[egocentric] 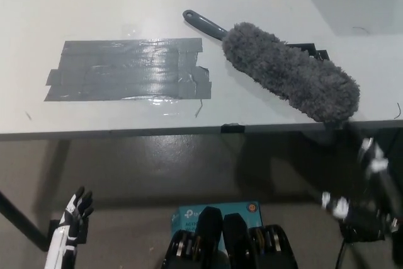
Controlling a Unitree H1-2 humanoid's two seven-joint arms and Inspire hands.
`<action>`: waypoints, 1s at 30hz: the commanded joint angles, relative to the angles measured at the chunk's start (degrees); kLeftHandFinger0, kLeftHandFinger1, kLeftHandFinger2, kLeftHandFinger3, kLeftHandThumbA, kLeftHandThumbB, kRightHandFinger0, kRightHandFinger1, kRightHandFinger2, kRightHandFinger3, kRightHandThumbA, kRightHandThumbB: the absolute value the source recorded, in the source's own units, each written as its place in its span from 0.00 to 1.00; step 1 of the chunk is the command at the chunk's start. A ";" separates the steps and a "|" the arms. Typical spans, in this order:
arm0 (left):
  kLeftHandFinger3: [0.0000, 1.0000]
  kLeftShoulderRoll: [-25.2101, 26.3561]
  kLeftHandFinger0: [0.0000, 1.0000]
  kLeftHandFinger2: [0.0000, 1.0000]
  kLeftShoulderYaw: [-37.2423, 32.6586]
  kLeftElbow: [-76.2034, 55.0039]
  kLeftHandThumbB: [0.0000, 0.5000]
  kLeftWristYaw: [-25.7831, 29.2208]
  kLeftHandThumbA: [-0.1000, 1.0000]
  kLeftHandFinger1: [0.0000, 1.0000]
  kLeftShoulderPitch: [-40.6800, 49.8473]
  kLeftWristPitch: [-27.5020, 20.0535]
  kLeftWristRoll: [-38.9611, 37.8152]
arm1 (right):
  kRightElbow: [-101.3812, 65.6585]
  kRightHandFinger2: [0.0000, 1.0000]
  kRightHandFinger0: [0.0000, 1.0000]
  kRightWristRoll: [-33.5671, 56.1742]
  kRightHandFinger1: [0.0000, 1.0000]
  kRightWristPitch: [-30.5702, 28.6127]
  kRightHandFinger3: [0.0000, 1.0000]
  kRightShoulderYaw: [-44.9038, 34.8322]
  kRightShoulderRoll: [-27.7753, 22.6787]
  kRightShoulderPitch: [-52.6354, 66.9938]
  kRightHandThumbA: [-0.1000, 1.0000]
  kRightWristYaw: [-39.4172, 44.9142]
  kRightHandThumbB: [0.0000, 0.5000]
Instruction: A grey duster is kept infront of the robot in the middle of the table and the robot extends its right arm to grab the duster, picks it up and hands it to a person
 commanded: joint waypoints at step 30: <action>1.00 1.83 1.00 1.00 -5.83 2.44 0.85 4.23 1.00 1.00 -0.18 -3.51 5.87 | 79.31 1.00 1.00 -21.32 1.00 25.89 1.00 21.72 -2.20 -63.75 0.99 2.57 0.99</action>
